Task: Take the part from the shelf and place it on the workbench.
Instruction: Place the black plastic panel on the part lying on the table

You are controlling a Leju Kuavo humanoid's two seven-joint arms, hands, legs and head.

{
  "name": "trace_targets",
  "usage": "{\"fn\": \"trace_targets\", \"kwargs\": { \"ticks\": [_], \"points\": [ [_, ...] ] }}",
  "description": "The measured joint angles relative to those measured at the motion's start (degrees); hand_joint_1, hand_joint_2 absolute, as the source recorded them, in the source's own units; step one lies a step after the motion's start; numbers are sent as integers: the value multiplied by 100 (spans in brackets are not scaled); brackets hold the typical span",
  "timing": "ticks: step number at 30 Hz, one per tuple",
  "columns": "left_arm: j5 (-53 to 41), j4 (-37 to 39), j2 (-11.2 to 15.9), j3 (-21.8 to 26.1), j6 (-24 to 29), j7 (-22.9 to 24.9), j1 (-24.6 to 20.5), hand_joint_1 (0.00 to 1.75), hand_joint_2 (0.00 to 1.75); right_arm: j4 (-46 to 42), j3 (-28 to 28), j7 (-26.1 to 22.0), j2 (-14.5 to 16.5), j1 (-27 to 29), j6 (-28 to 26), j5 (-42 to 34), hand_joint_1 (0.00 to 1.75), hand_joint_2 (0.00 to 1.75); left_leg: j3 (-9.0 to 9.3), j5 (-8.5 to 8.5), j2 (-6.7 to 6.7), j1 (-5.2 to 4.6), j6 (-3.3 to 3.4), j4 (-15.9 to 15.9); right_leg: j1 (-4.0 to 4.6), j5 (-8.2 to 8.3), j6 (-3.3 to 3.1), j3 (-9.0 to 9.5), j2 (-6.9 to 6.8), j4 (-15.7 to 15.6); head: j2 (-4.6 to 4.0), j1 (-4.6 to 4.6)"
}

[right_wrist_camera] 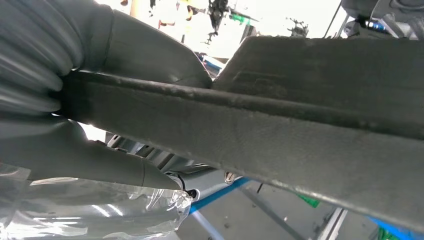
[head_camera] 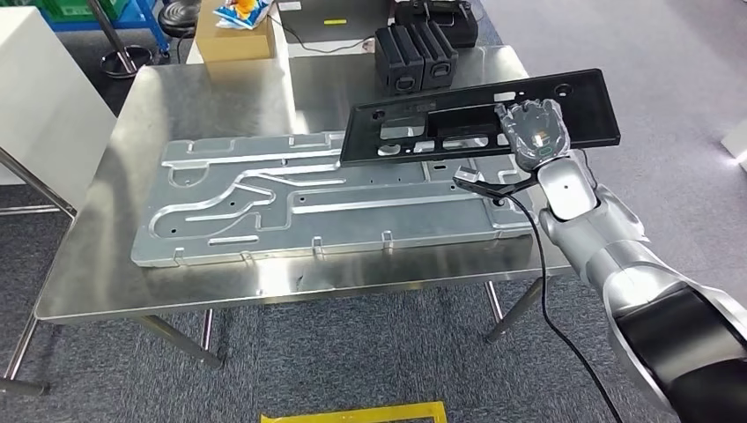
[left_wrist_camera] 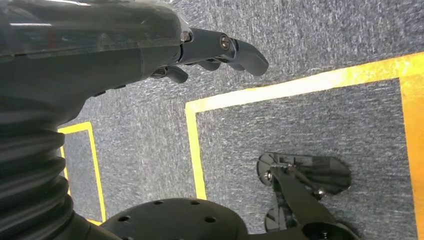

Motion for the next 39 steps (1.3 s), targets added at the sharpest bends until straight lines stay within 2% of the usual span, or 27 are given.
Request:
{"fn": "trace_targets", "kwargs": {
  "ticks": [2,4,5,6,8,9,10,11,13,14,15,16,18,20,21,22,24,25,26,27,29,30,31,32,35,37,39],
  "points": [
    [16,0,-10,-13,27,8,4,0,175,-126,-11,89,22,91,-36,127,175,175,-9,-10,-1,-14,-45,5,31,-25,-53,42,7,-97,0,-3],
    [22,0,-15,-22,43,14,4,0,175,-298,-40,151,39,218,-40,248,175,175,-9,-54,2,-18,-99,26,4,-20,-116,60,6,-117,0,-4],
    [23,0,-15,-26,49,14,2,0,175,-407,-69,184,49,279,-42,309,175,175,-48,-134,6,-16,-133,133,-12,-17,-150,74,1,-134,0,-12],
    [22,0,-15,-28,52,14,1,0,175,-528,-114,218,54,345,-43,363,175,175,-145,-272,11,-11,-165,362,-26,-16,-180,90,-4,-150,0,-18],
    [19,0,-14,-31,56,13,-1,0,175,-797,-242,289,58,491,-44,461,175,175,-469,-610,17,12,-211,1080,-19,-26,-217,106,-14,-153,0,-31],
    [16,0,-14,-33,56,14,-8,0,175,-924,-307,312,58,576,-44,498,175,175,-623,-714,18,21,-224,1406,-15,-31,-225,112,-16,-152,0,-29],
    [13,0,-13,-36,57,18,-14,0,175,-1045,-366,324,58,664,-44,530,175,175,-702,-714,18,24,-230,1561,-13,-36,-228,120,-17,-151,0,-30],
    [10,0,-13,-39,62,26,-21,0,175,-1170,-424,330,58,750,-44,555,175,175,-682,-606,19,27,-229,1502,-13,-43,-228,131,-14,-148,0,-29],
    [7,0,-13,-50,77,45,-21,0,175,-1407,-537,332,58,892,-44,579,175,175,-394,-204,20,30,-202,842,-15,-61,-210,154,1,-141,0,-29],
    [6,0,-13,-56,85,54,-15,0,175,-1506,-592,335,58,936,-45,583,175,175,-233,-54,20,23,-182,480,-5,-71,-193,152,9,-130,0,-30],
    [5,0,-13,-63,92,60,-10,0,175,-1586,-638,342,58,966,-47,583,175,175,-120,25,19,18,-159,216,5,-73,-168,139,15,-121,0,-27],
    [4,0,-13,-68,100,63,-5,0,175,-1655,-680,352,57,993,-48,583,175,175,-72,37,16,12,-139,81,16,-69,-141,122,17,-117,-1,-25],
    [3,0,-14,-74,116,65,0,0,175,-1788,-752,372,55,1065,-51,587,175,175,-58,25,4,6,-88,22,22,-51,-75,108,17,-129,-1,-21],
    [-2,0,-15,-77,129,73,0,0,175,-1933,-820,381,54,1152,-51,592,175,175,-32,55,5,20,-22,-29,8,-126,-15,81,11,-44,0,-20],
    [-6,0,-15,-78,134,78,-2,0,175,-2005,-852,382,56,1185,-52,594,175,175,-19,71,11,28,12,-54,3,-241,8,3,8,135,0,-17],
    [-9,0,-16,-79,137,84,-2,0,175,-2067,-890,383,57,1219,-52,595,175,175,-11,78,17,29,34,-65,-3,-409,25,-135,4,442,0,-15],
    [-10,0,-17,-80,139,98,3,0,175,-2161,-964,393,60,1304,-53,595,175,175,-10,81,16,21,57,-67,-3,-716,50,-491,2,1190,0,-13],
    [-10,0,-17,-80,139,106,8,0,175,-2194,-995,398,60,1359,-53,595,175,175,-9,79,11,18,60,-64,-3,-757,55,-604,2,1416,0,-12],
    [-10,0,-17,-81,140,113,13,0,175,-2227,-1017,404,61,1408,-53,596,175,175,-7,78,4,15,62,-60,-3,-690,50,-617,2,1423,0,-12],
    [-10,0,-17,-81,141,117,16,0,175,-2259,-1031,409,61,1444,-54,596,175,175,-5,76,-2,13,60,-55,-1,-529,36,-517,2,1201,0,-13],
    [-10,0,-18,-81,145,123,13,0,175,-2331,-1056,415,63,1470,-55,597,175,175,-8,64,-8,-3,43,-40,22,-170,-20,-133,1,411,0,-13],
    [-10,0,-19,-82,148,128,11,0,175,-2368,-1077,415,70,1475,-55,597,175,175,-13,58,-7,-14,26,-33,40,-65,-51,21,-2,91,0,-15],
    [-10,0,-19,-83,151,135,10,0,175,-2397,-1103,409,80,1485,-55,596,175,175,-17,52,-6,-21,5,-30,59,-27,-76,111,-5,-96,0,-16],
    [-10,0,-20,-83,155,143,10,0,175,-2419,-1135,399,91,1501,-55,596,175,175,-19,50,-4,-26,-19,-31,77,-41,-95,135,-7,-154,0,-17],
    [-10,0,-15,-84,174,168,8,0,175,-2463,-1222,326,141,1559,-56,597,175,175,-36,-23,1,-22,-110,35,41,-10,-176,159,-19,-211,0,-21],
    [-10,0,-10,-85,203,178,8,0,175,-2473,-1309,239,199,1581,-57,597,175,175,-224,-301,9,-3,-181,477,14,6,-234,180,-32,-247,0,-31],
    [-11,0,-8,-85,223,184,11,0,175,-2470,-1403,167,251,1613,-57,596,175,175,-559,-654,13,26,-236,1231,16,3,-257,180,-36,-244,0,-37]
  ]
}}
